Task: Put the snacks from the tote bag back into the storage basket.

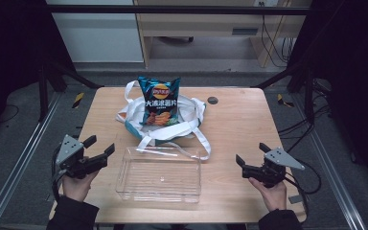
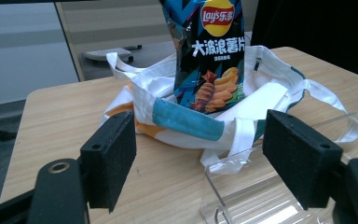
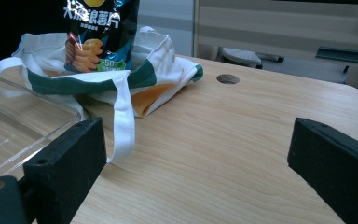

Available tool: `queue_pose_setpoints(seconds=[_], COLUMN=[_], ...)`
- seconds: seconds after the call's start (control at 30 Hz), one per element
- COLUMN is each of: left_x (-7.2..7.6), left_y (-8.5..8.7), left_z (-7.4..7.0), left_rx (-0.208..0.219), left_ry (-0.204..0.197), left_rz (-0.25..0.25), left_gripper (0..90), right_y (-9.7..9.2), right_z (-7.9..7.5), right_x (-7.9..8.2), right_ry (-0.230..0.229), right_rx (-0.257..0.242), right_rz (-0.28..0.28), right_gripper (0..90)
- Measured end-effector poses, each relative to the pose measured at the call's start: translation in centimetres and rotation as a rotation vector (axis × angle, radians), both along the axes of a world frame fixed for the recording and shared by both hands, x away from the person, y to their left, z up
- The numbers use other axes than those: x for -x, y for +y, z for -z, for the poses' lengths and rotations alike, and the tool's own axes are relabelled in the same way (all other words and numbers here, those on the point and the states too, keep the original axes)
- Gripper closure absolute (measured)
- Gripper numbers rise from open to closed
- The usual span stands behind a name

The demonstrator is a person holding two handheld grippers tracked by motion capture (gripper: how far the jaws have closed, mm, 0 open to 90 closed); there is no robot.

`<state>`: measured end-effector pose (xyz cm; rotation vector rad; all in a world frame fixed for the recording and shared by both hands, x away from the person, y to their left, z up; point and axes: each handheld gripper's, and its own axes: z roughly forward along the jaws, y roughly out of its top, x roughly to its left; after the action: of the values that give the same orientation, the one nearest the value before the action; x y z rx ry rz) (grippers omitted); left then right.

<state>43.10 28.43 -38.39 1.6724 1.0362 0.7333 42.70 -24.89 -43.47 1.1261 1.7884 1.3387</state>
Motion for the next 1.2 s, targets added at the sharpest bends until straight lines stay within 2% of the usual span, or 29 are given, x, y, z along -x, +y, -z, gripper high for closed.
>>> queue_pose_setpoints(seconds=[0.3,0.6,0.87,1.03,1.2], left_x=[-1.8,-3.6,-4.9,-5.7,-7.2], left_y=[-0.4,-1.2,-2.3,-2.7,-3.2], left_z=[-1.2,-2.4,-3.0,-3.2,-3.6], left_rx=[0.004,-0.008,-0.005,-0.009,-0.013], left_ry=[0.000,-0.023,-0.055,-0.055,-0.056], left_rz=[0.016,0.021,0.023,0.017,0.014], left_gripper=[25.6,26.2,26.6,26.7,26.7], right_y=[0.0,0.0,-0.1,0.0,0.0], right_z=[0.0,0.0,-0.1,0.0,0.0], right_x=[0.0,-0.2,-0.4,-0.5,-0.5], right_ry=[0.005,0.003,-0.009,-0.005,-0.002], right_rx=[0.003,0.000,-0.006,-0.010,-0.010], right_rz=[0.000,0.003,0.005,0.004,0.005], right_gripper=[4.8,4.8,4.8,4.8,4.8])
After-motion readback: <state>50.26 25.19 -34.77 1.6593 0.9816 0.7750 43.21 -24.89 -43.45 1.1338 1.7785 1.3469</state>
